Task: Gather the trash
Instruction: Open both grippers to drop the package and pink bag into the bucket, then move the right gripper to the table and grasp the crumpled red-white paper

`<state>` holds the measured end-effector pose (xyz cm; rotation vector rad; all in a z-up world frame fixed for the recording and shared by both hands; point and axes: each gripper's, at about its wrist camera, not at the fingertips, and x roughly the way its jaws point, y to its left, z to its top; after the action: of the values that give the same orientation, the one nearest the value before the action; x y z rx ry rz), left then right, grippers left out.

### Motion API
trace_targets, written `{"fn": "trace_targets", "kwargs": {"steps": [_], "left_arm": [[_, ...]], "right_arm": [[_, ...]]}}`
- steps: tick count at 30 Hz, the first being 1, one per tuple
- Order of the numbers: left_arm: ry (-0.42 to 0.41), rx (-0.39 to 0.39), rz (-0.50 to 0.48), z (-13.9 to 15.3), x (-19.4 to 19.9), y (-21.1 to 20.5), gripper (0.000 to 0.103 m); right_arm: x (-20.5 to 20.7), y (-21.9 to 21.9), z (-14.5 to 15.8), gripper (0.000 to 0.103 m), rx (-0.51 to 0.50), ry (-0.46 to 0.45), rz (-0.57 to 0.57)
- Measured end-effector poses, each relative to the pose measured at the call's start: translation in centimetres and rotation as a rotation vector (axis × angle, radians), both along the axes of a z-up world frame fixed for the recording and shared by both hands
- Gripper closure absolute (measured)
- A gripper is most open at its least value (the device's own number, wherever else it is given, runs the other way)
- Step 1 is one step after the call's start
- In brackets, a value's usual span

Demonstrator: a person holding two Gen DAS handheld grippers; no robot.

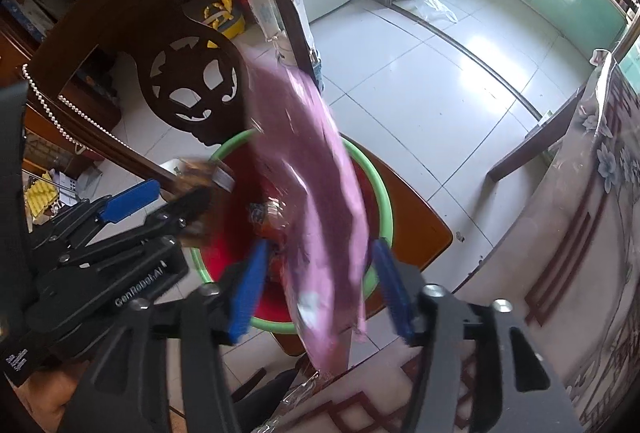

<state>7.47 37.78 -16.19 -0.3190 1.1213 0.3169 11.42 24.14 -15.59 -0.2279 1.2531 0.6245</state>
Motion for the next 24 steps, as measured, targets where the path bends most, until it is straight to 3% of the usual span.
{"fn": "trace_targets", "kwargs": {"steps": [10, 15, 20, 24], "left_arm": [[-0.013, 0.002, 0.020, 0.6, -1.0, 0.4, 0.034], [-0.041, -0.005, 0.001, 1.7, -1.0, -0.7, 0.034], [-0.078, -0.015, -0.062, 2.9, -0.3, -3.4, 0.033], [-0.093, -0.027, -0.145, 3.6, 0.8, -7.2, 0.033]], "right_arm": [[-1.2, -0.3, 1.4, 0.036, 0.012, -0.038, 0.013], [-2.1, -2.8, 3.6, 0.036, 0.024, -0.098, -0.019], [-2.1, -10.9, 5.1, 0.036, 0.039, -0.103, -0.181], [-2.7, -22.3, 5.7, 0.035, -0.023, -0.114, -0.402]]}}
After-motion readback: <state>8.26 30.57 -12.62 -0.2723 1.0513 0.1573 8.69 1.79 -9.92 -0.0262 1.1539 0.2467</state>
